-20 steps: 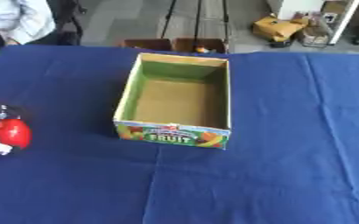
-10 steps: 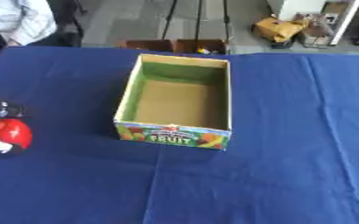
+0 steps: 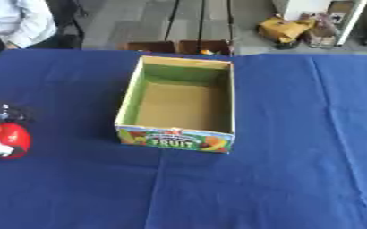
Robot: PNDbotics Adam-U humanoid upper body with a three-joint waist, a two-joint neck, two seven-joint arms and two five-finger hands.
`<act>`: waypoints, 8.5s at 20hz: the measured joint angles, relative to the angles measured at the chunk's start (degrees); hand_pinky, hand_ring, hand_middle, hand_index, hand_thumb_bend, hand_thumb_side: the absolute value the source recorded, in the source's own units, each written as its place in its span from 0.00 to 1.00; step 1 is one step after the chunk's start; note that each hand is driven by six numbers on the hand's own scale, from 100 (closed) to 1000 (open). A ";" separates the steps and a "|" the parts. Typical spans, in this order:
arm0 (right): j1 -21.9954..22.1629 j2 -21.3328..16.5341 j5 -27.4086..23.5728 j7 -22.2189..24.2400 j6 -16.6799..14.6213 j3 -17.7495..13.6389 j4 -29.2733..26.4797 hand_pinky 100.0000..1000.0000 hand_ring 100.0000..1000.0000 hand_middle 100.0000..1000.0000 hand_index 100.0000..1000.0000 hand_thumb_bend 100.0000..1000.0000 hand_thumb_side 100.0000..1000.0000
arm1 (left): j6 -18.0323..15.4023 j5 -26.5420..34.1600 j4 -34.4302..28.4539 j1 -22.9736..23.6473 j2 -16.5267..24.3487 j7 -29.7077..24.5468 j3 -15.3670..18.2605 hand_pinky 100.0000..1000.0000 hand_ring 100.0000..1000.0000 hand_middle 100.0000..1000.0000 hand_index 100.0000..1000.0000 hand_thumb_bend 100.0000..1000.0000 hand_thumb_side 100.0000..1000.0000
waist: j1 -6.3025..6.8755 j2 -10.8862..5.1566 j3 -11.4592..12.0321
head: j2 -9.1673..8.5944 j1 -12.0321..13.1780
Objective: Pick up objects on the table and place them in the box.
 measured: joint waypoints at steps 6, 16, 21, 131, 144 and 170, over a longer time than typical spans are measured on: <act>-0.01 0.00 -0.12 -0.30 0.14 0.10 0.00 0.71 0.77 0.58 0.79 0.00 0.94 | -0.56 -0.08 -0.02 0.03 0.56 0.56 -0.25 0.55 0.72 1.00 1.00 0.45 0.72 | 0.32 0.08 -0.05 | 0.00 -0.09; -0.01 0.00 -0.27 -0.50 0.33 0.11 0.00 0.71 0.77 0.57 0.79 0.00 0.93 | -1.26 -1.40 -0.09 0.95 2.46 1.26 -0.33 0.55 0.71 0.97 0.99 0.45 0.74 | 0.59 0.08 0.14 | 0.00 -0.22; -0.01 0.01 -0.36 -0.61 0.31 0.11 0.00 0.71 0.77 0.57 0.79 0.00 0.93 | -1.55 -0.70 -0.16 1.26 2.51 1.55 -0.54 0.54 0.70 0.95 1.00 0.43 0.75 | 0.74 0.14 0.20 | 0.00 -0.22; -0.32 0.55 -2.98 -1.93 0.82 1.20 0.00 0.73 0.76 0.52 0.77 0.00 0.83 | 3.09 -15.72 20.08 -33.59 -36.38 -3.10 6.77 0.32 0.63 0.61 0.56 0.00 0.24 | 2.90 0.26 -6.35 | -1.09 1.32; -0.84 0.65 -3.30 -1.45 0.54 1.22 0.00 0.73 0.76 0.52 0.77 0.00 0.83 | 3.04 -23.07 24.22 -33.29 -38.97 -3.05 8.51 0.32 0.64 0.64 0.61 0.00 0.21 | 2.93 1.15 -7.52 | -2.09 1.82; -0.93 1.11 -3.49 -1.49 0.72 1.22 0.00 0.73 0.76 0.51 0.77 0.00 0.81 | 0.95 -17.31 19.93 -32.66 -39.93 -0.96 9.40 1.00 1.00 0.89 0.98 0.00 0.70 | 3.06 1.34 -7.11 | -2.03 1.46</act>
